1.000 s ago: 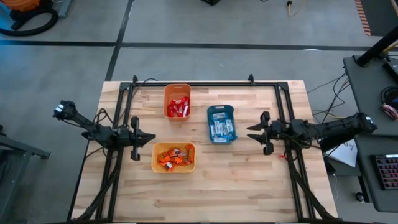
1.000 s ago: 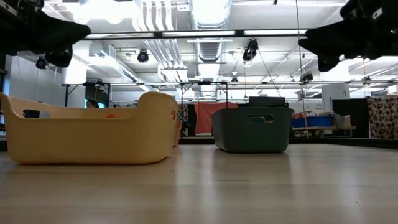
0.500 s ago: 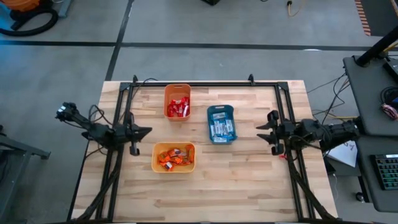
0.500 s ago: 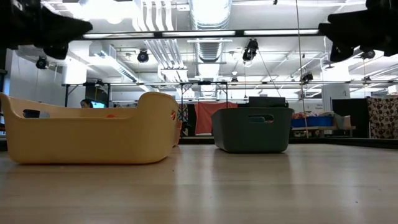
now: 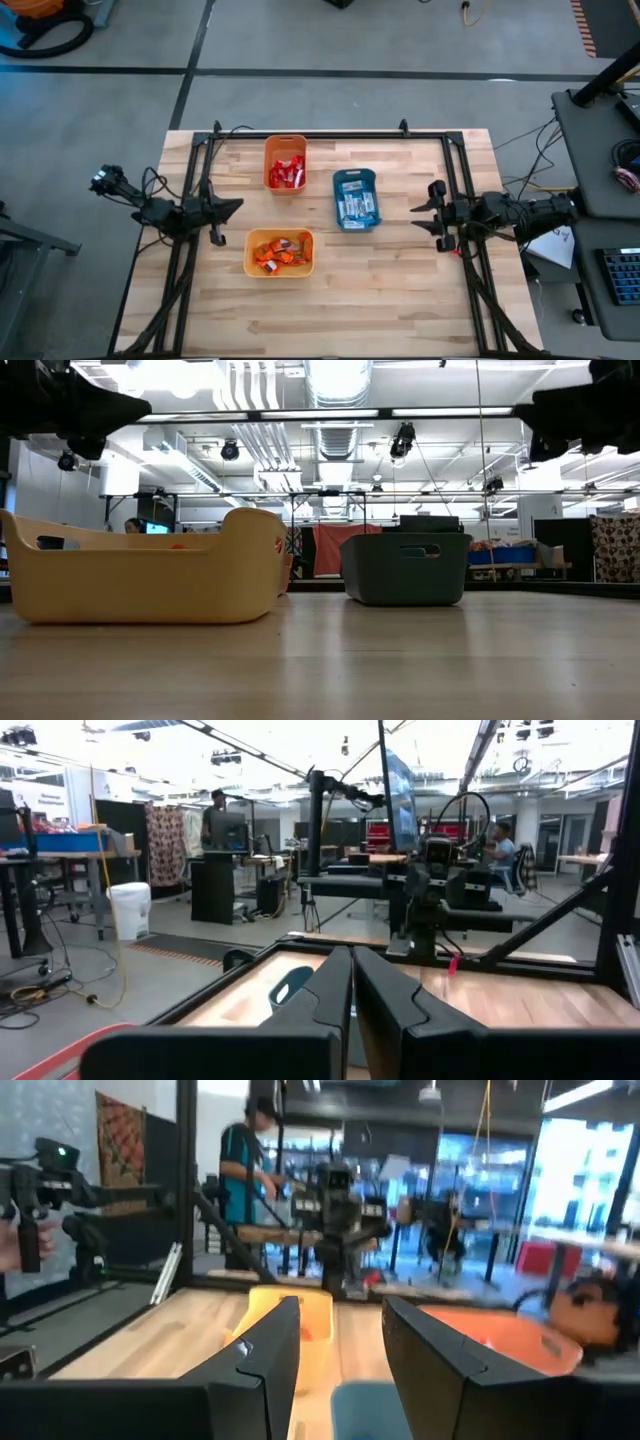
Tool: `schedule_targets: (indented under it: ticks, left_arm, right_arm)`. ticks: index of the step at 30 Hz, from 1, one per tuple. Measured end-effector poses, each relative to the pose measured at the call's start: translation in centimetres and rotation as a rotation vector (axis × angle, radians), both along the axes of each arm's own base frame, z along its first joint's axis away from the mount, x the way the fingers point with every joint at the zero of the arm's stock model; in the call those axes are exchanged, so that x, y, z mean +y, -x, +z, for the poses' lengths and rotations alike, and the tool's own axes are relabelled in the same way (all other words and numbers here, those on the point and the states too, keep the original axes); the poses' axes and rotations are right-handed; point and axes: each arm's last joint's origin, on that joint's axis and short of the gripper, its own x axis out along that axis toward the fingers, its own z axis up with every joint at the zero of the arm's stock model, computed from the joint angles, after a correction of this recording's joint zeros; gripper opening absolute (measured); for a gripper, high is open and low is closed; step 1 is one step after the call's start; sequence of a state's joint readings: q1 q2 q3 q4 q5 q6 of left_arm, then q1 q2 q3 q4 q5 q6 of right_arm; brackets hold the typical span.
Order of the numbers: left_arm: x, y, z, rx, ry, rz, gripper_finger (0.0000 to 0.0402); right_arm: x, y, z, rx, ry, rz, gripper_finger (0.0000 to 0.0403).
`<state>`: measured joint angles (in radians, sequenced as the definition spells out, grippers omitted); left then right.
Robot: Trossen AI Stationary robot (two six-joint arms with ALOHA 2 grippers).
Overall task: Organize candy in baskets
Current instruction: Return to Home Position
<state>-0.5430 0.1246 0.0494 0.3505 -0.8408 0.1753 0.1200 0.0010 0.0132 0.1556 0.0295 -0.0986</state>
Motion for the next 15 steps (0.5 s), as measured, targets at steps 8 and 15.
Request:
schedule_targets:
  ticks: [8,15]
  left_arm:
    - [-0.01,-0.02,-0.01,0.001,-0.001,-0.001,0.0000]
    - [-0.07,-0.12,-0.10,0.012,-0.007,-0.002,0.0000]
  right_arm:
    - [0.00,0.04,0.28,-0.038,0.097,-0.016,0.0127]
    - [0.01,-0.09,-0.02,0.002,0.017,0.000,0.0123]
